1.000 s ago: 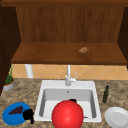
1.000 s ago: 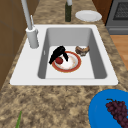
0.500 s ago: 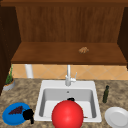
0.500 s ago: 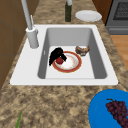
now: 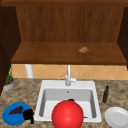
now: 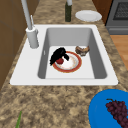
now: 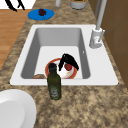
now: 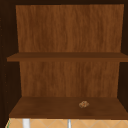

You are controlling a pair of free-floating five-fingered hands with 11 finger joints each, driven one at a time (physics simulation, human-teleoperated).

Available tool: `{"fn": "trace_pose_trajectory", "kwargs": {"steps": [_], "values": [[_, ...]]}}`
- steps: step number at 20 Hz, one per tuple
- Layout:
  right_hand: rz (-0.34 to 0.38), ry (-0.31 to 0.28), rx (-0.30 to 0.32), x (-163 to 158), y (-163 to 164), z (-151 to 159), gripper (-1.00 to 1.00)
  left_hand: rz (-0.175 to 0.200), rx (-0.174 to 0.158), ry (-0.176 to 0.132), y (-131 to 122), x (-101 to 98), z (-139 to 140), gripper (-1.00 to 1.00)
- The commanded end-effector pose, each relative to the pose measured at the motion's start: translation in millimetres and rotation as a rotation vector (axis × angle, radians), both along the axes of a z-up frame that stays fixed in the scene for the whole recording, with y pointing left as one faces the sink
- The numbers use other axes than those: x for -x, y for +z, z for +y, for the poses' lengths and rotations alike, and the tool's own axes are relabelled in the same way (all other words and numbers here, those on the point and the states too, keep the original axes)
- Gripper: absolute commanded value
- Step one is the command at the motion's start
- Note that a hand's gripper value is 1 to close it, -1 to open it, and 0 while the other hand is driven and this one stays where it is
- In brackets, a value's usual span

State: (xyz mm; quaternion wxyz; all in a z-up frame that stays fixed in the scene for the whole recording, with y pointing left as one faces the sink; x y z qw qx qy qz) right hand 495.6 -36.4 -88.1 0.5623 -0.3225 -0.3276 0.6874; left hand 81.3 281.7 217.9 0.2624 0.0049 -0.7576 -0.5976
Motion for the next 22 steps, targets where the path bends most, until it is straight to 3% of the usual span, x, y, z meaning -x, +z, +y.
{"fn": "trace_pose_trajectory", "kwargs": {"steps": [1, 7, 16, 22], "values": [[-0.001, 0.000, -0.008, 7, 15, 0, -1.00, 0.000, 0.000, 0.000, 0, 0.0, 0, 0.00], [0.047, 0.001, -0.029, 17, 10, 0, -1.00, 0.000, 0.000, 0.000, 0, 0.0, 0, 0.00], [0.014, 0.002, -0.044, 58, 44, -7, -1.00, 0.000, 0.000, 0.000, 0, 0.0, 0, 0.00], [0.129, -0.002, -0.034, 46, 27, -7, -1.00, 0.000, 0.000, 0.000, 0, 0.0, 0, 0.00]]}}
